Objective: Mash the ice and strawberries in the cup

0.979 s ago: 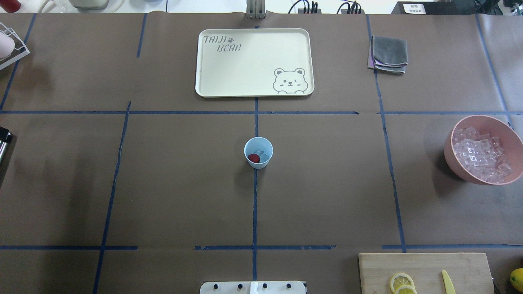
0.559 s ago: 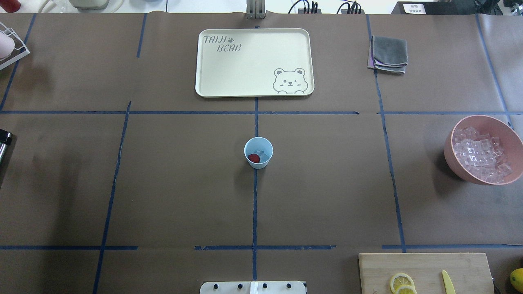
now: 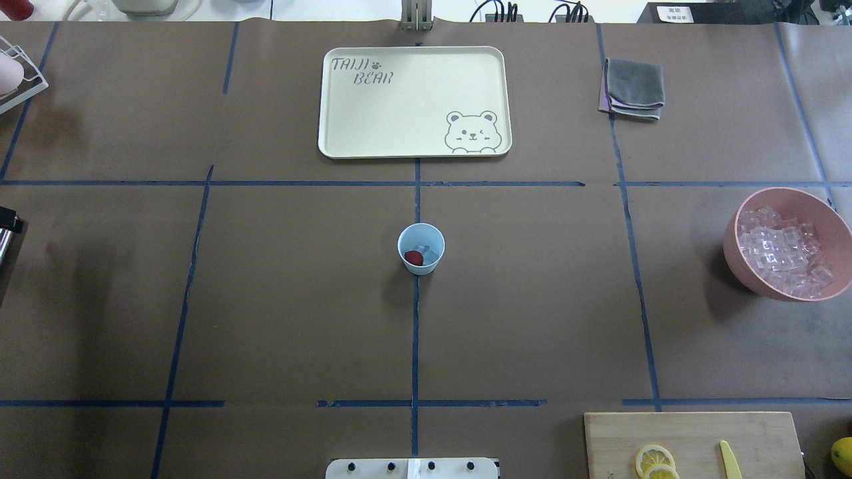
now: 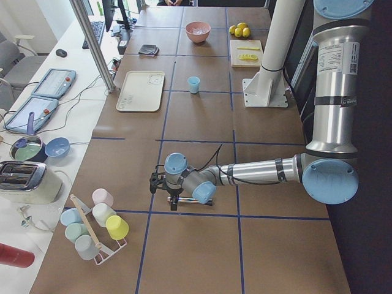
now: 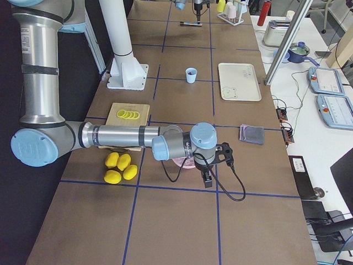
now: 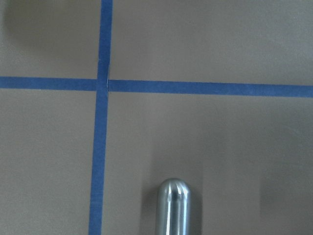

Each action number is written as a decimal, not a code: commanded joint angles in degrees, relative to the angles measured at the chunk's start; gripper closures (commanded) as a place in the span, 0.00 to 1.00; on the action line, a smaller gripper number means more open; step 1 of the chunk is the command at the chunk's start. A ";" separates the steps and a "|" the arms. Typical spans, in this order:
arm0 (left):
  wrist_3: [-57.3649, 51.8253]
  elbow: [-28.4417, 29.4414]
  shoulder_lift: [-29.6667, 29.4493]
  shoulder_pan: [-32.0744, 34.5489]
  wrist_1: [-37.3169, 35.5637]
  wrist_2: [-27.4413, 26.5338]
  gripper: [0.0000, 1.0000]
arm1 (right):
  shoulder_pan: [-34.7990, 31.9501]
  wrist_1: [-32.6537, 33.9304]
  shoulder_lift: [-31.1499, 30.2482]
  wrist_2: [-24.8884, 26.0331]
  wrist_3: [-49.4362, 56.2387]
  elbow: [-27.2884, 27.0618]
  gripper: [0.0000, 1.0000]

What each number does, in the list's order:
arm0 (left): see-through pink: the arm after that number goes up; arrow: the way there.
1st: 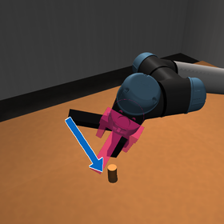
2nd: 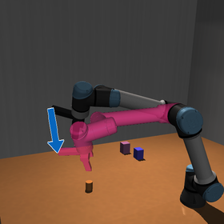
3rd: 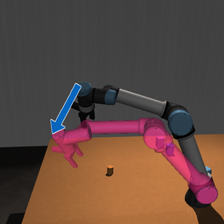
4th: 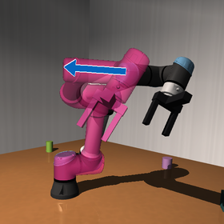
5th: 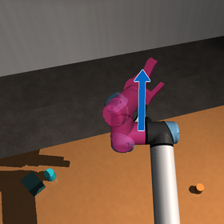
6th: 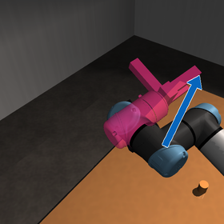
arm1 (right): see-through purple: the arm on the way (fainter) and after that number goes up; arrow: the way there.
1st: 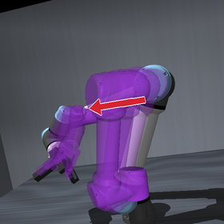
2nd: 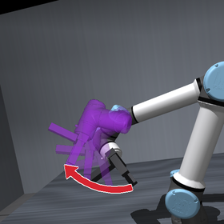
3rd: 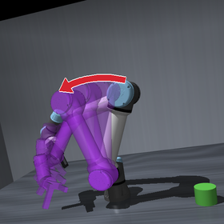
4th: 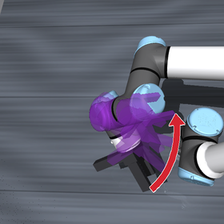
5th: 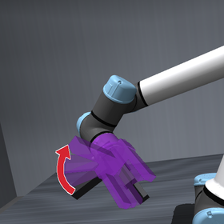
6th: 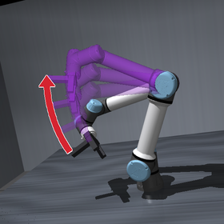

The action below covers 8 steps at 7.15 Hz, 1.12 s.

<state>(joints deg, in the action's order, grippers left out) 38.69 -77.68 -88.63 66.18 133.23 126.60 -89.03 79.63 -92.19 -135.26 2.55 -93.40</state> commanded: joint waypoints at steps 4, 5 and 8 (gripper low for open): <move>-0.11 0.77 -0.06 -1.49 0.28 -0.12 0.00 | 0.00 0.00 -0.09 0.09 0.00 0.32 0.00; -0.11 0.77 -0.06 -2.10 0.28 -0.12 0.00 | 0.00 0.00 -0.09 0.09 0.09 0.32 0.00; -0.28 1.04 -0.06 -2.20 0.28 -0.12 0.00 | 0.00 0.00 -0.09 0.09 0.09 0.32 0.00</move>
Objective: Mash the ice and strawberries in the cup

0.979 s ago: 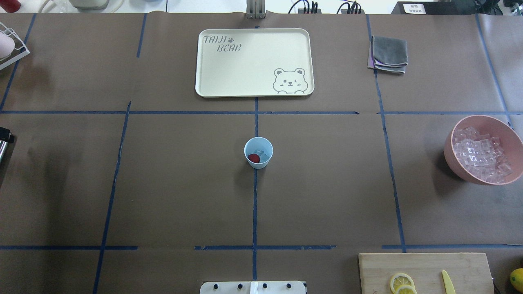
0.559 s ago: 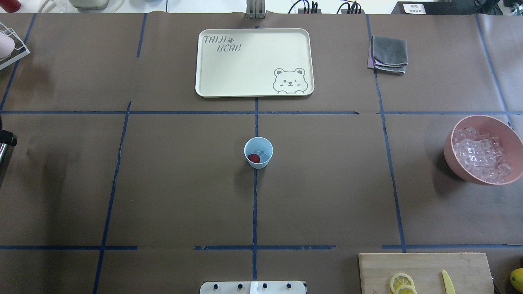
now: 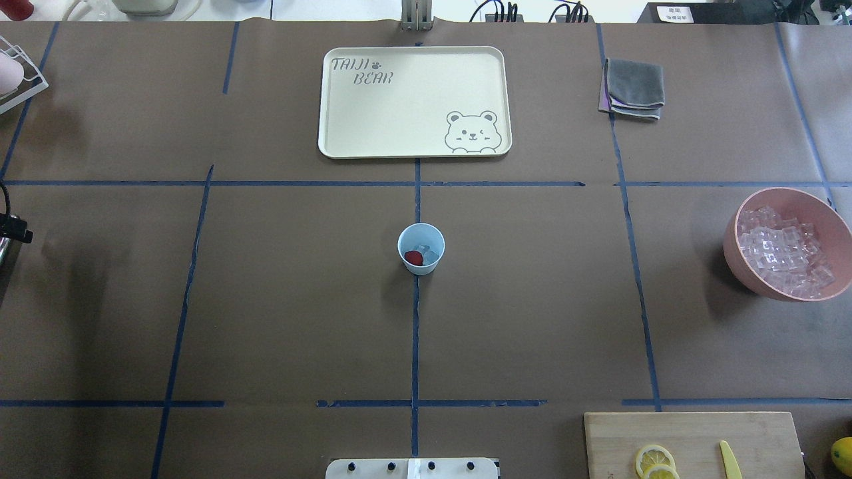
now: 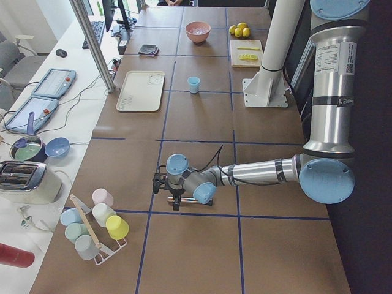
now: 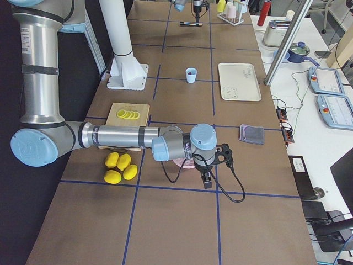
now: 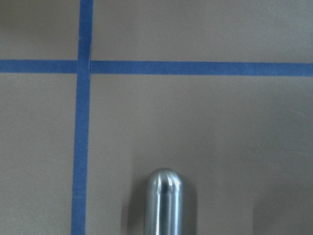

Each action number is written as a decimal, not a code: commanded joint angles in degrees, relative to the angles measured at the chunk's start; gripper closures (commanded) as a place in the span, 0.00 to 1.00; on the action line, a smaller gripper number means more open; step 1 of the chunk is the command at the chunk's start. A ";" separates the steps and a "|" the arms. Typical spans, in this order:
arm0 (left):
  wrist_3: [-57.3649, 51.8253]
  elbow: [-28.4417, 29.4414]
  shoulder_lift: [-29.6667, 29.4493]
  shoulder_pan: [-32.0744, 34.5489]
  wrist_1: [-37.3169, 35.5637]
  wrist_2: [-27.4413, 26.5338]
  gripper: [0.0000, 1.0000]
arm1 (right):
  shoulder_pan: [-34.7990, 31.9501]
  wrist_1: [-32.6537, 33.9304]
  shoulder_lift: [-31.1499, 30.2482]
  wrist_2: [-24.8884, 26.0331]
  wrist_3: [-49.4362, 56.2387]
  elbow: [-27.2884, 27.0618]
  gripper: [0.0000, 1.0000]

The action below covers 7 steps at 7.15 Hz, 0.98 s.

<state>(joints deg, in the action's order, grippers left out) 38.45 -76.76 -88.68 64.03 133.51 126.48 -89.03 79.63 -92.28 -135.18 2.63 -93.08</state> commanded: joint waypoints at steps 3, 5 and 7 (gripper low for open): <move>-0.13 0.30 0.00 -0.05 0.00 0.00 0.30 | 0.00 0.00 0.09 0.00 0.00 -0.08 0.00; -0.22 0.30 0.09 -0.05 0.09 0.00 0.81 | 0.00 0.00 0.09 0.00 0.00 -0.17 0.00; -0.66 -1.79 0.09 0.13 -0.17 0.17 1.00 | 0.00 -0.09 0.17 0.09 0.00 -0.35 0.00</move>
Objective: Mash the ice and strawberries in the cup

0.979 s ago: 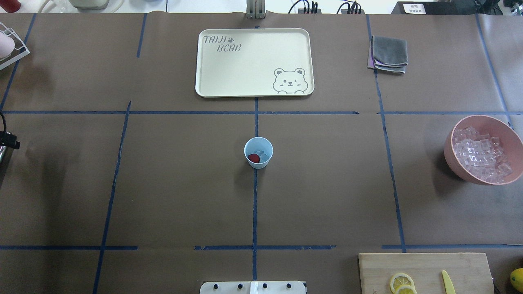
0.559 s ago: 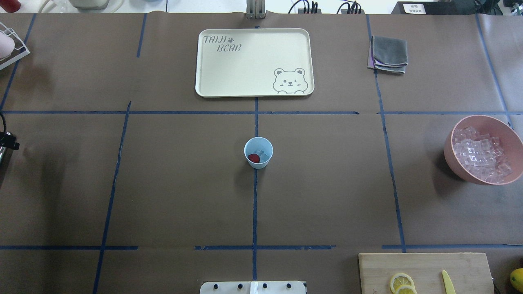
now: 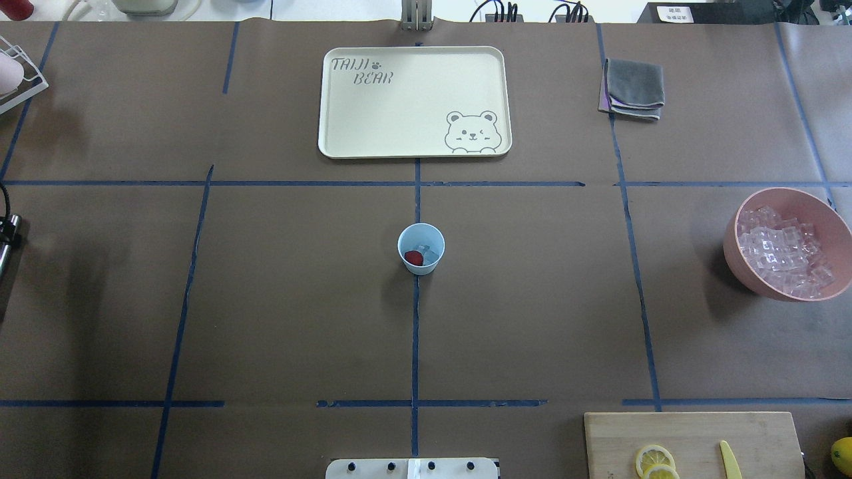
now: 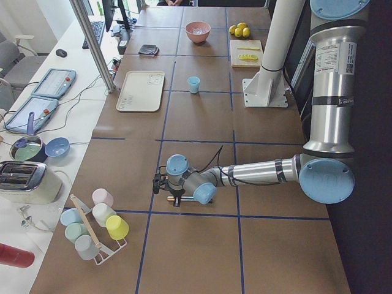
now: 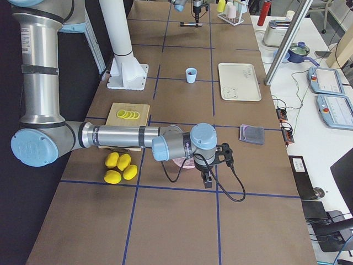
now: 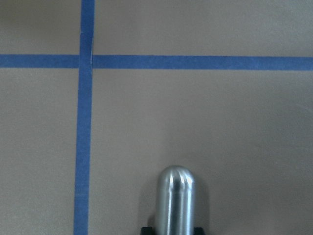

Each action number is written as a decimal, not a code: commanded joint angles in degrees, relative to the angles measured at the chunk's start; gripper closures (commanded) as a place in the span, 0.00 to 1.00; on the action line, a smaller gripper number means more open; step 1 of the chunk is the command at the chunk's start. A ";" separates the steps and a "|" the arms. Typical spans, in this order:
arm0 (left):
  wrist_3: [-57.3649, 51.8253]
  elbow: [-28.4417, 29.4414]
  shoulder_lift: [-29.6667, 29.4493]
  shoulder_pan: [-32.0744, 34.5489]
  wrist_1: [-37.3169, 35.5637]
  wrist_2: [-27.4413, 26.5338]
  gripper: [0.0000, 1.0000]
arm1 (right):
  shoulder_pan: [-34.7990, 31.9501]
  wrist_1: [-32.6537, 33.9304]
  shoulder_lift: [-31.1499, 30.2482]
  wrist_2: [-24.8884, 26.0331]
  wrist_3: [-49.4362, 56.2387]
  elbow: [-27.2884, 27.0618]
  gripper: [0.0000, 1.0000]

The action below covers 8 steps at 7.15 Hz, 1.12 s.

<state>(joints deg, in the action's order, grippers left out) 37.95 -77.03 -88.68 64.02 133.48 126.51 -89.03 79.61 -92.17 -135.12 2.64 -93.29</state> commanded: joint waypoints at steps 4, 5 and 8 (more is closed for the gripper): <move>-2.07 -19.60 0.44 2.33 -1.82 -0.73 1.00 | -0.79 -0.07 0.06 -0.32 -0.09 -0.49 0.00; -2.17 -25.30 0.00 2.25 -2.26 -5.27 1.00 | -0.79 0.02 -0.02 -0.32 -0.09 -0.49 0.00; -2.79 -33.61 -5.62 1.46 -1.74 -14.82 1.00 | -1.75 0.46 -0.55 -0.93 0.00 -1.27 0.00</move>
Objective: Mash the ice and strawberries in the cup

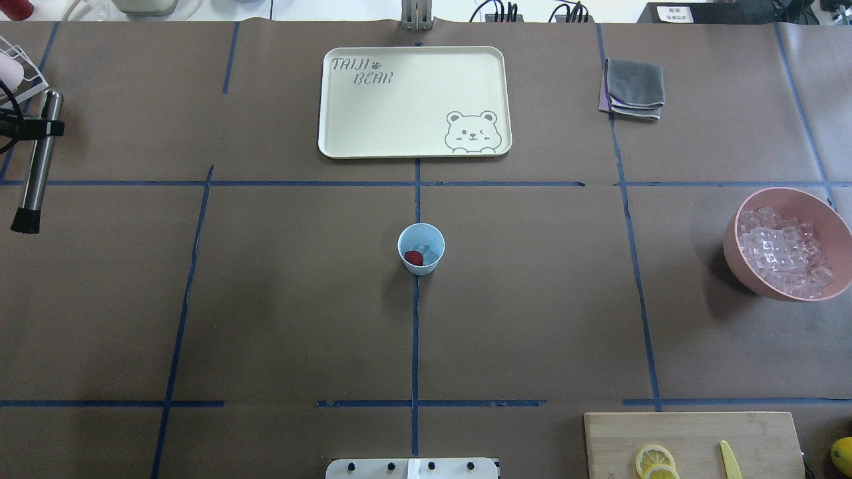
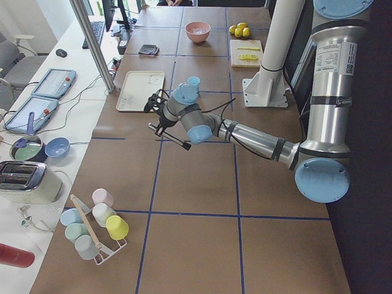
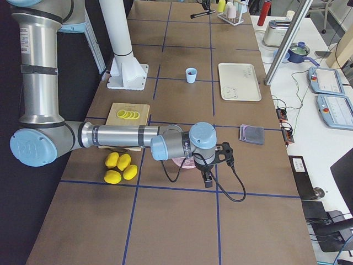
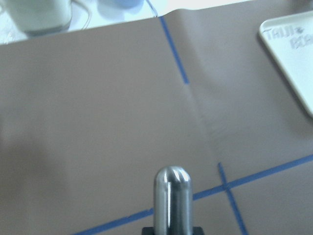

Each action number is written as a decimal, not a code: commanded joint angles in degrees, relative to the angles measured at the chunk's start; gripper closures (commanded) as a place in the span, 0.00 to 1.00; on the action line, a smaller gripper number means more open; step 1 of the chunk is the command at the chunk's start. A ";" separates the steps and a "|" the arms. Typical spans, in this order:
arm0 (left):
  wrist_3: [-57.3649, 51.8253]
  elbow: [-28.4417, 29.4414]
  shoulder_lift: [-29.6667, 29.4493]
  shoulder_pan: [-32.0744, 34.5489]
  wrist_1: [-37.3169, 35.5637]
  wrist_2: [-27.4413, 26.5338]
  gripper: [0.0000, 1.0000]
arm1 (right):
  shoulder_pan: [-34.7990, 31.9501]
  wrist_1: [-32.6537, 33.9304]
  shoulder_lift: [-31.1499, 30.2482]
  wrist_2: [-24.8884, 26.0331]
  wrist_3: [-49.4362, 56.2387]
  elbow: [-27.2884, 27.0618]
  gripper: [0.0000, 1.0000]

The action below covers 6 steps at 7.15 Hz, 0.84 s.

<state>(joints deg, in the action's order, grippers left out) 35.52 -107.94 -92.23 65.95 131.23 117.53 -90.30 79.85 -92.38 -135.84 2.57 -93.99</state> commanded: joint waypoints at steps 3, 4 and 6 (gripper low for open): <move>-0.22 -3.94 -8.28 -10.21 6.67 -17.69 1.00 | -0.49 0.22 -0.60 -0.39 -0.02 -0.93 0.00; 5.90 -5.42 -10.41 -13.88 7.02 -17.43 1.00 | -0.49 0.22 -0.60 -0.39 -0.02 -1.02 0.00; 11.49 -5.96 -17.78 -20.83 7.72 -17.77 1.00 | -0.49 0.22 -0.52 -0.39 0.07 -0.93 0.00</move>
<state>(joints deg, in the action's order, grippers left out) 44.36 -113.50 -105.99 48.81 138.41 99.97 -90.79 80.07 -92.97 -136.23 2.61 -94.95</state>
